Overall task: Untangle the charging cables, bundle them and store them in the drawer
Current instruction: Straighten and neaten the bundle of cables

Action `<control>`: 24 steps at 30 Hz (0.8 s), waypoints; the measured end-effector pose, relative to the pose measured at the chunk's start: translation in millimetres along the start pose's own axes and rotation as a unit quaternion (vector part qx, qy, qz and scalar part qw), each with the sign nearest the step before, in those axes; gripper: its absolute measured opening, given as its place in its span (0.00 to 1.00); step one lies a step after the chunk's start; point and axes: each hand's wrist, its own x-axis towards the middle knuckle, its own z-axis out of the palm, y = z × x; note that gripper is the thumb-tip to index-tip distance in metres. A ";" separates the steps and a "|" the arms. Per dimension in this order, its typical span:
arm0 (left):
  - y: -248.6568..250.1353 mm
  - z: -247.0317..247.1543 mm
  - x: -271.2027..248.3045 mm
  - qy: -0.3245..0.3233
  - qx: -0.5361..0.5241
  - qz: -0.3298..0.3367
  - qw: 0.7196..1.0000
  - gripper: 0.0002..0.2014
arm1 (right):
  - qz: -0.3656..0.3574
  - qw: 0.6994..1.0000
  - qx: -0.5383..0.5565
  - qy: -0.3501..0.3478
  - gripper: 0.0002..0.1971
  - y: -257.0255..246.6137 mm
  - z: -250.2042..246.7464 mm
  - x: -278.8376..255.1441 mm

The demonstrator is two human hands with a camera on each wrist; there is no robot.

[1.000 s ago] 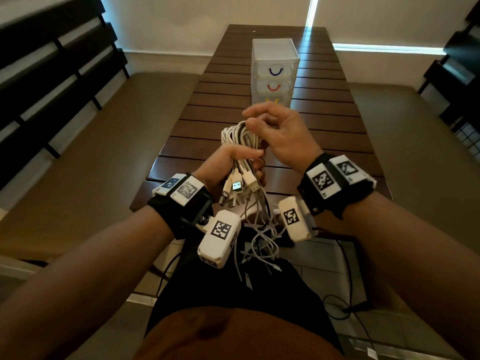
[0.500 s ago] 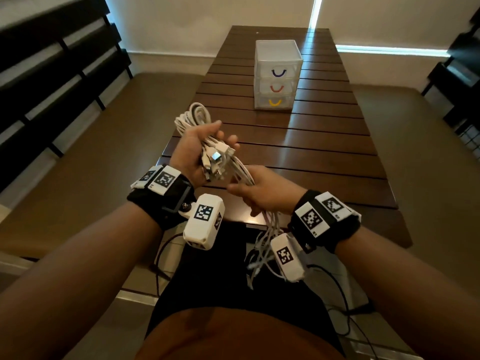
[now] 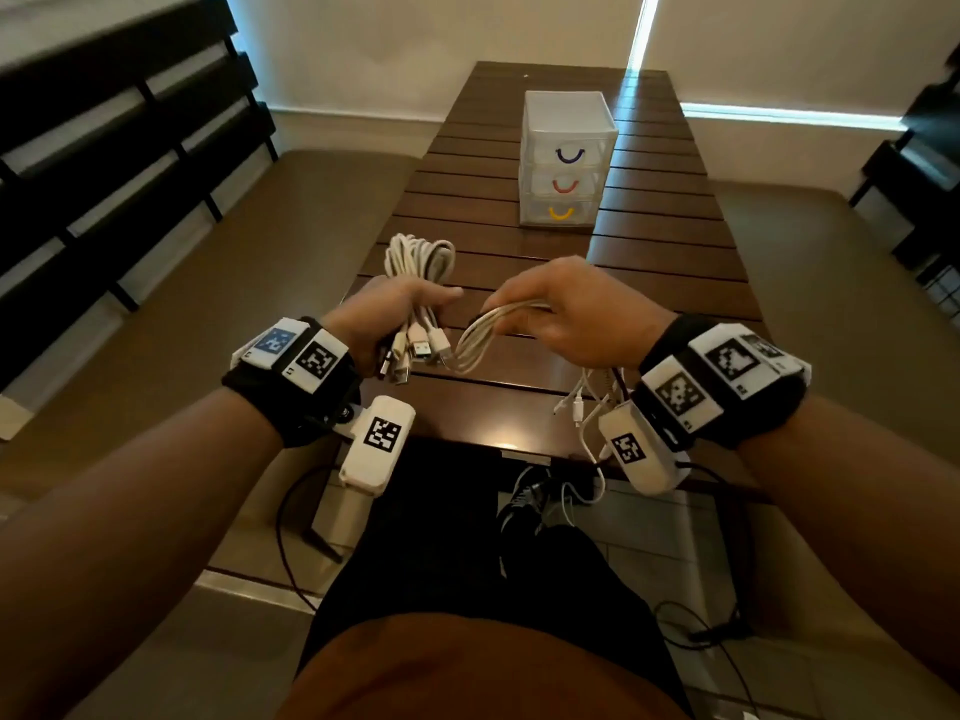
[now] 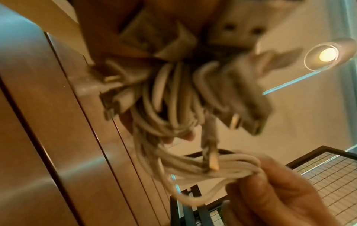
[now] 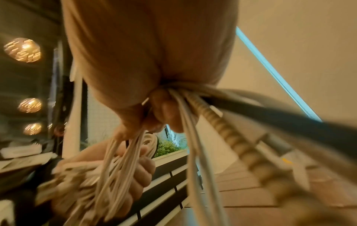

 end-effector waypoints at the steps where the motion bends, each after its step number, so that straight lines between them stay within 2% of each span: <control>1: 0.5 0.3 -2.2 -0.038 0.016 -0.010 0.999 0.10 | 0.009 1.000 0.016 -0.004 0.08 1.6 -2.6 1.8; 4: 1.9 3.6 -9.8 -0.126 0.002 -0.036 0.991 0.09 | 0.034 0.998 0.044 -0.012 0.08 4.3 -6.9 4.8; 7: 4.1 6.9 -15.8 -0.169 0.016 -0.017 0.985 0.13 | 0.049 0.996 0.078 -0.011 0.08 -0.5 -9.6 4.8; 10: 5.2 10.3 -19.9 -0.180 0.054 0.011 0.982 0.27 | 0.068 0.994 0.090 -0.003 0.08 -5.1 -12.6 7.0; 13: 6.1 15.1 -23.8 -0.175 0.099 0.030 0.979 0.32 | 0.086 0.993 0.075 0.002 0.08 -8.9 -12.7 10.9; 17: 10.2 18.4 -22.7 -0.146 0.143 0.022 0.979 0.26 | 0.126 0.988 0.088 0.016 0.06 -13.0 -11.8 14.1; 21: 12.3 27.1 -24.2 -0.143 0.131 0.022 0.981 0.19 | 0.168 0.975 0.126 0.077 0.04 -14.9 -9.1 18.1; 24: 6.7 28.9 -19.6 -0.122 0.126 0.017 0.984 0.14 | 0.188 0.964 0.165 0.092 0.12 -15.2 -9.5 20.8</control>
